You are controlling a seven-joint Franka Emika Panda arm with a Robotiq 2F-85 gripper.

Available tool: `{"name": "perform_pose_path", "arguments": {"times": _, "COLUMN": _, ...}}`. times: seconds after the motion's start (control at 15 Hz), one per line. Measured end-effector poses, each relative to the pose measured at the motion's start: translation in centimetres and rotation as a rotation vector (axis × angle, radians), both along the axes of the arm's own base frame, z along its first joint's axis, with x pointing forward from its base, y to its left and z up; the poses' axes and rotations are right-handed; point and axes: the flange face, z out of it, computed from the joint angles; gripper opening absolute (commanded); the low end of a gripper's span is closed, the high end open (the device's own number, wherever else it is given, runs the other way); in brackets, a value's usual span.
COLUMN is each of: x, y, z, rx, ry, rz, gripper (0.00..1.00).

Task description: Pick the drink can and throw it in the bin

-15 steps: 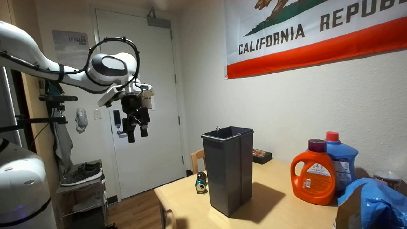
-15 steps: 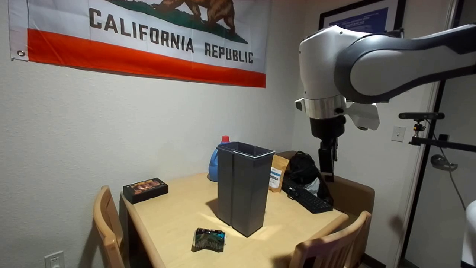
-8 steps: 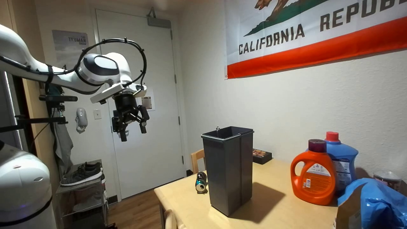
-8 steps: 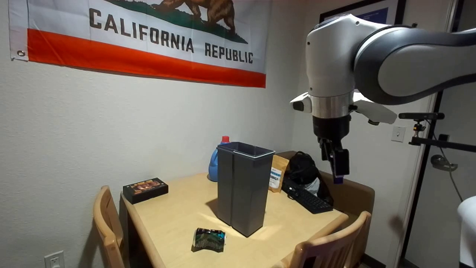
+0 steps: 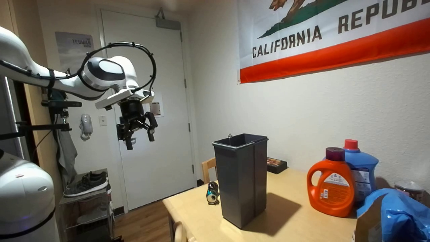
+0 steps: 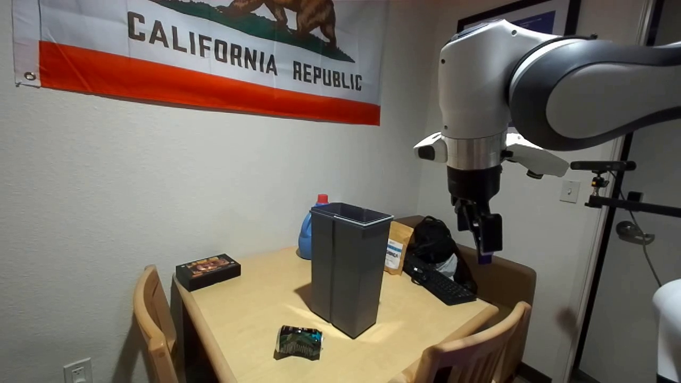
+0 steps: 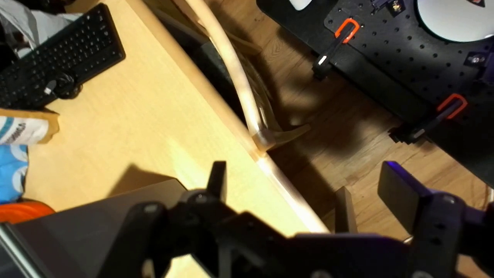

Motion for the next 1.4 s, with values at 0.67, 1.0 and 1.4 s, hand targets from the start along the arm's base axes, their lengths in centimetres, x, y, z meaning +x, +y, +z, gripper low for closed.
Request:
{"name": "perform_pose_path", "arguments": {"times": 0.67, "x": 4.9, "y": -2.7, "z": -3.2, "rx": 0.297, "ry": 0.139, "rz": 0.225, "gripper": 1.0}}
{"name": "perform_pose_path", "arguments": {"times": 1.0, "x": 9.7, "y": -4.6, "z": -6.5, "rx": 0.265, "ry": 0.193, "rz": 0.15, "gripper": 1.0}}
{"name": "perform_pose_path", "arguments": {"times": 1.4, "x": 12.1, "y": -4.2, "z": -7.7, "rx": 0.159, "ry": 0.204, "rz": 0.171, "gripper": 1.0}}
